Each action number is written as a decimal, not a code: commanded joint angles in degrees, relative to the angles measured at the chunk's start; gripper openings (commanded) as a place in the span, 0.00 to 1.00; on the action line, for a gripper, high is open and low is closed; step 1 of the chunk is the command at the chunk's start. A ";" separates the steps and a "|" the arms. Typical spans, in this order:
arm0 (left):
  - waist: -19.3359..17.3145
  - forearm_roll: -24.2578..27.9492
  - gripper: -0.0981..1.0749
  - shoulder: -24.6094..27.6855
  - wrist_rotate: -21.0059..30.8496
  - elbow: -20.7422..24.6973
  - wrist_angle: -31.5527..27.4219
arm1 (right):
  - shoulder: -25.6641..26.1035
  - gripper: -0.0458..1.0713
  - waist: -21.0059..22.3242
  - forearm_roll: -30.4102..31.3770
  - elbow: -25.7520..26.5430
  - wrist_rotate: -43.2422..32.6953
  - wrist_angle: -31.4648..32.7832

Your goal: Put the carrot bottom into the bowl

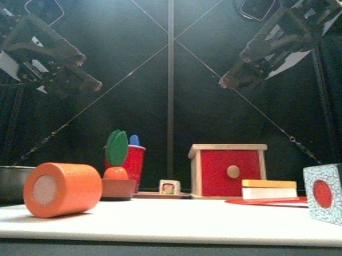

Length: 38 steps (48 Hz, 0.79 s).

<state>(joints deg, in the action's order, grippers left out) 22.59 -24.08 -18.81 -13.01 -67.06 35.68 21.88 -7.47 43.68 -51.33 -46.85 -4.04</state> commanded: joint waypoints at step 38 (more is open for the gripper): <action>-3.78 -46.32 0.84 14.33 7.03 20.13 -46.32 | -3.78 0.90 0.09 -5.71 0.70 0.00 0.53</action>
<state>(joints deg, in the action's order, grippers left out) 20.04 -68.64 -6.24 -6.06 -48.78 -6.77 18.19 -7.47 38.06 -51.24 -46.93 -3.34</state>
